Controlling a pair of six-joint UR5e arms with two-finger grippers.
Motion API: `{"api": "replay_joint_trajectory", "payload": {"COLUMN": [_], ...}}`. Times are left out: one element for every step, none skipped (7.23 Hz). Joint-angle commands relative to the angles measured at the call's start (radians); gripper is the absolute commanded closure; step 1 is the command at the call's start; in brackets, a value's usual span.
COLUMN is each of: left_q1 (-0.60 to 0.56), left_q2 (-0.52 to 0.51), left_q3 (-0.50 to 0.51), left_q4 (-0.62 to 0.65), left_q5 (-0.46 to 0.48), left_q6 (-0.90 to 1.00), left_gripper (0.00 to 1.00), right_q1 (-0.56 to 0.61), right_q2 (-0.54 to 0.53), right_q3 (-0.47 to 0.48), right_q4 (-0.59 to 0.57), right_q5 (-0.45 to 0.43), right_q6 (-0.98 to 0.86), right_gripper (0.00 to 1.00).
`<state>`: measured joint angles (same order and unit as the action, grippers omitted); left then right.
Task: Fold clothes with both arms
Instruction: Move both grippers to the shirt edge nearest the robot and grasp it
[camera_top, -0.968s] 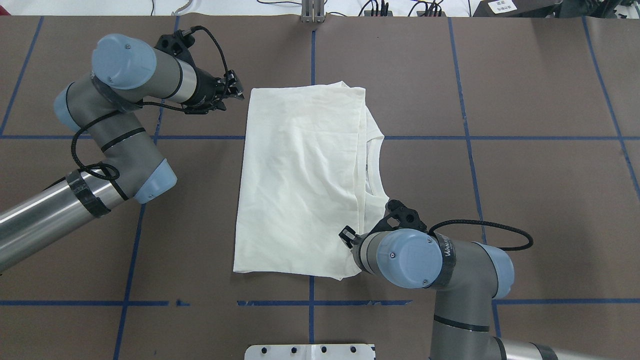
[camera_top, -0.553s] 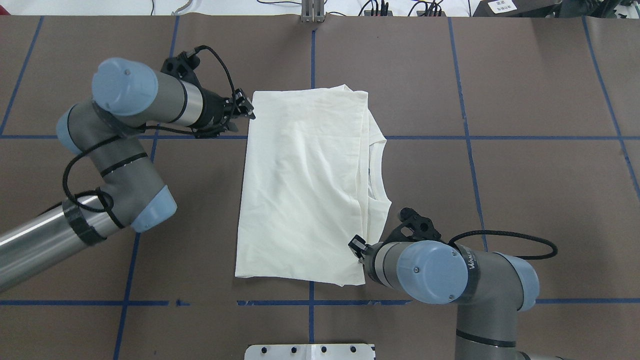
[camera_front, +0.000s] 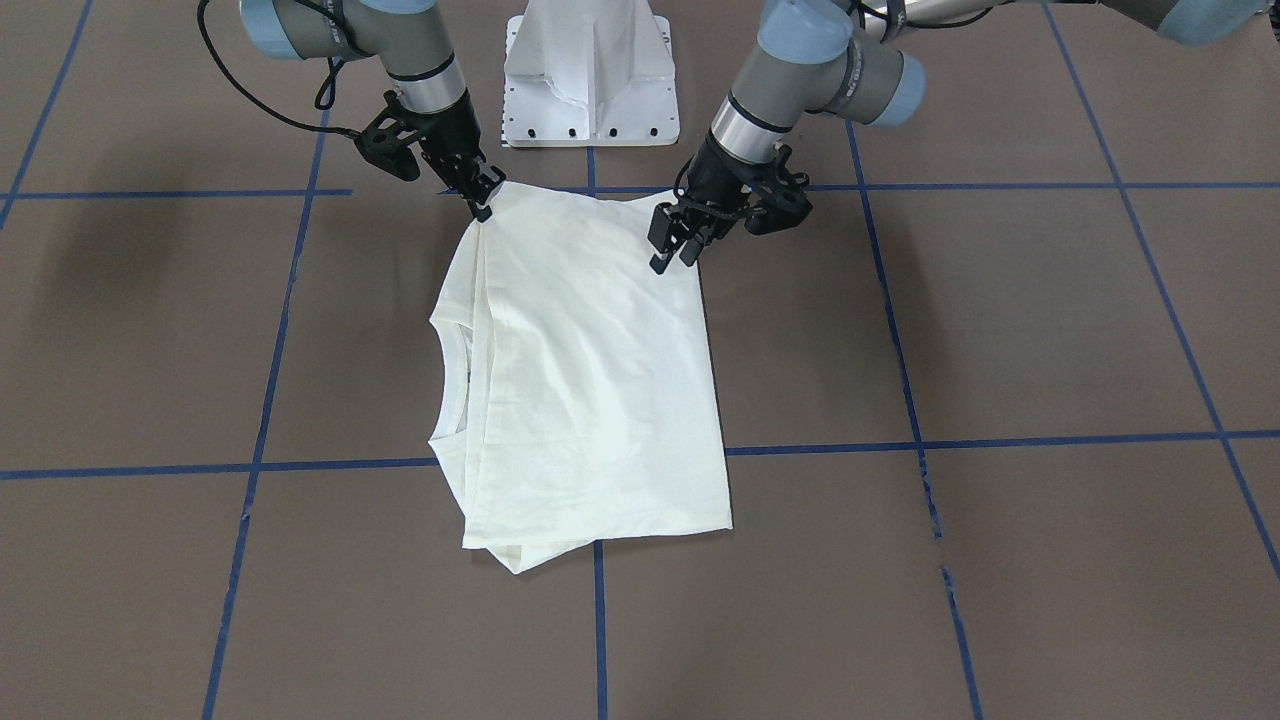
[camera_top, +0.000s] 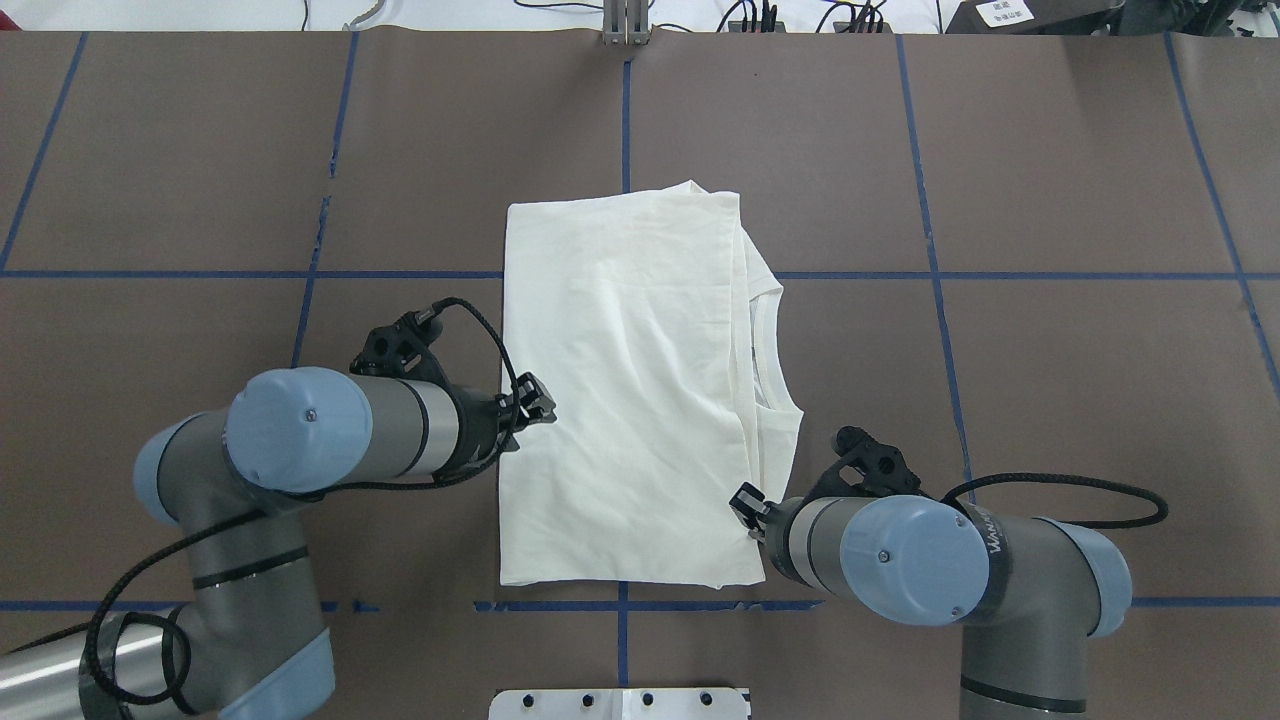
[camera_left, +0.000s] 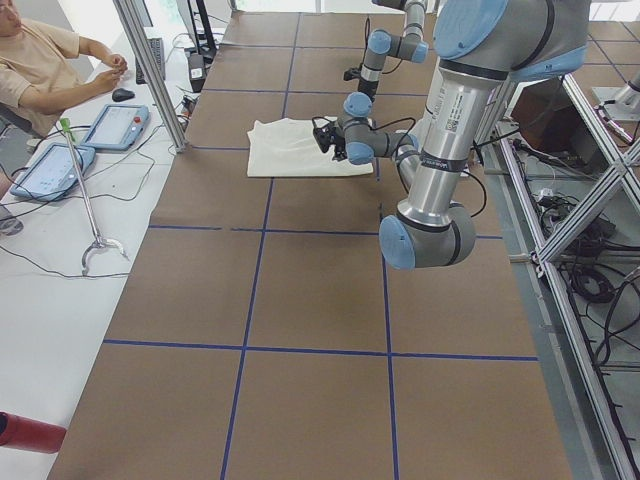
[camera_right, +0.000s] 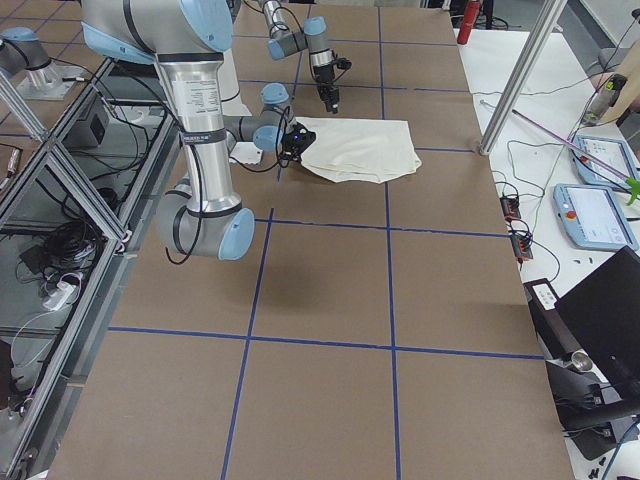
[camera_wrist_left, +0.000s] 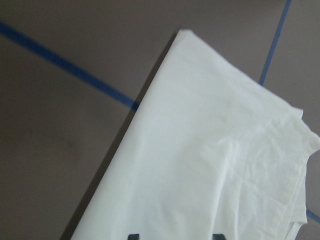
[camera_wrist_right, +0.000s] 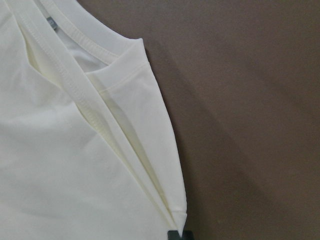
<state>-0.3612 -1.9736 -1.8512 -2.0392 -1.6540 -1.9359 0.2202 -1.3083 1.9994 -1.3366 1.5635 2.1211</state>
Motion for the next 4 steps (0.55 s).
{"api": "replay_joint_trajectory", "payload": {"left_q1": [0.109, 0.134, 0.146, 0.146], "left_q2": [0.013, 0.031, 0.047, 0.045], "left_q3": [-0.036, -0.034, -0.034, -0.034], "left_q4": [0.117, 0.12, 0.12, 0.12], "left_q5": [0.028, 0.028, 0.028, 0.028], "left_q6": [-0.028, -0.031, -0.031, -0.031], "left_gripper": [0.42, 0.4, 0.4, 0.4], "right_q1": [-0.001, -0.001, -0.002, -0.002], "right_q2": [-0.006, -0.006, -0.005, -0.003], "right_q3": [0.004, 0.004, 0.004, 0.004], "right_q4": [0.001, -0.001, -0.001, 0.001], "right_q5": [0.0, 0.0, -0.002, -0.002], "right_q6": [-0.001, -0.001, -0.001, 0.0], "right_gripper": [1.0, 1.0, 1.0, 1.0]}}
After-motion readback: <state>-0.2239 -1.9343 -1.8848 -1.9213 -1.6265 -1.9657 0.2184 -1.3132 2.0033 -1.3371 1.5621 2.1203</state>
